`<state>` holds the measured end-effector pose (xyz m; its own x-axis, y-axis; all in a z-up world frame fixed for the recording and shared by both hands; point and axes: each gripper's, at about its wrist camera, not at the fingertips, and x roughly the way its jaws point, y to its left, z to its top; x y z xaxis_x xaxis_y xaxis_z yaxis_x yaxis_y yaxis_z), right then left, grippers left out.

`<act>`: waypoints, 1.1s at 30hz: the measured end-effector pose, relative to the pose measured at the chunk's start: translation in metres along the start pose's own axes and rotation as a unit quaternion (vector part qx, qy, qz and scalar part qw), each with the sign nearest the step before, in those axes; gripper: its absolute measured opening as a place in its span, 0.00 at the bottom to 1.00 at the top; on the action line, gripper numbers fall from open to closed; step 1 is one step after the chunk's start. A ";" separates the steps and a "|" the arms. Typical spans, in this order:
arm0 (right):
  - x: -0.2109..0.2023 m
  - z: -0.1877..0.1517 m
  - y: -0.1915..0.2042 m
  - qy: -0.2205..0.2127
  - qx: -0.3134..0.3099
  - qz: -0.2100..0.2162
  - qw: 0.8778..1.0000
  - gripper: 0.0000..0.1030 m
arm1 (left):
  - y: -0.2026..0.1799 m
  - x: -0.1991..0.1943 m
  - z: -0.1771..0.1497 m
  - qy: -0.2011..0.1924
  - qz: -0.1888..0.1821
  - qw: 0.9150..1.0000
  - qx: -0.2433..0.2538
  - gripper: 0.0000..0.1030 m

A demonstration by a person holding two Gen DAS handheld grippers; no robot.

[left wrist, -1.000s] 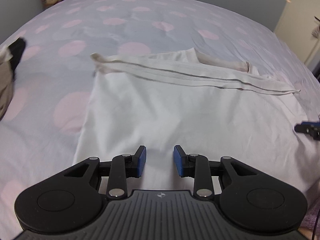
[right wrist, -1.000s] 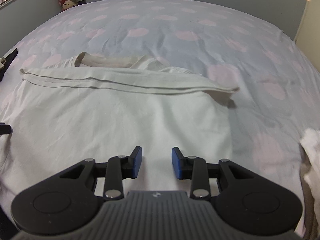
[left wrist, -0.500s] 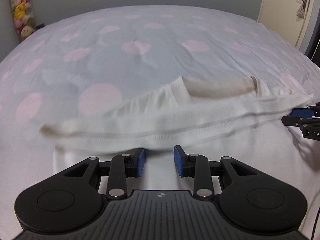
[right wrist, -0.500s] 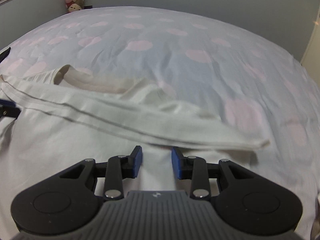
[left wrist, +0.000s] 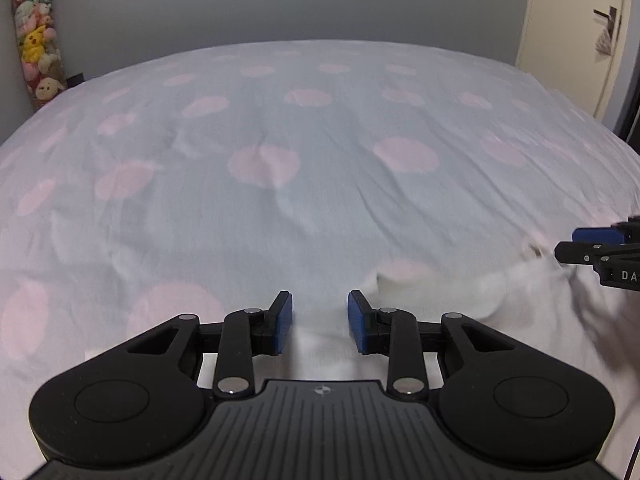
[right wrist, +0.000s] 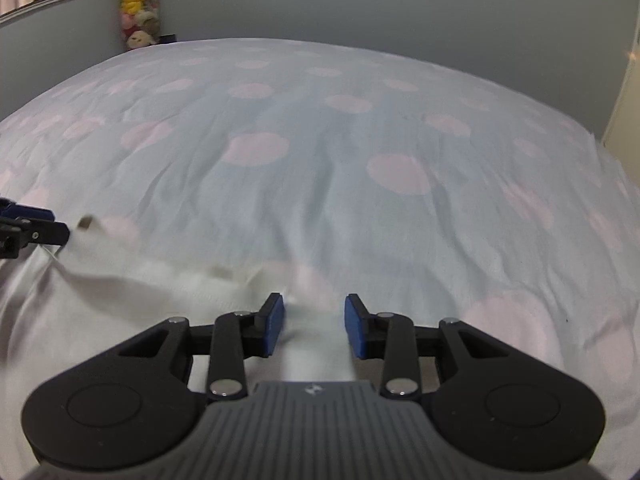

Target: Fold clothes

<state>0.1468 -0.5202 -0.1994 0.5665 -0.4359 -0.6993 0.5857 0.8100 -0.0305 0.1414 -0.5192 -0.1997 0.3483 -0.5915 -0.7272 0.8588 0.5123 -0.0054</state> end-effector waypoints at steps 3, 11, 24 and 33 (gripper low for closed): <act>-0.010 0.010 -0.007 -0.013 0.015 -0.003 1.000 0.37 | 0.005 -0.019 0.002 -0.016 0.008 1.000 -0.013 0.28; -0.070 -0.017 -0.038 -0.008 0.039 -0.014 0.999 0.44 | 0.027 -0.082 -0.031 -0.002 0.039 0.999 -0.032 0.28; -0.165 -0.131 -0.080 0.103 0.160 0.000 0.982 0.56 | 0.038 -0.154 -0.118 0.081 0.047 0.990 -0.104 0.28; -0.165 -0.152 -0.099 0.144 0.228 -0.086 0.959 0.39 | 0.046 -0.171 -0.153 0.146 0.110 0.973 -0.141 0.37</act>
<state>-0.0930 -0.4693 -0.1898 0.2926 -0.3684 -0.8824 0.8863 0.4509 0.1056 0.0640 -0.2993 -0.1810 0.3550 -0.2660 -0.8962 0.6238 0.7815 0.0152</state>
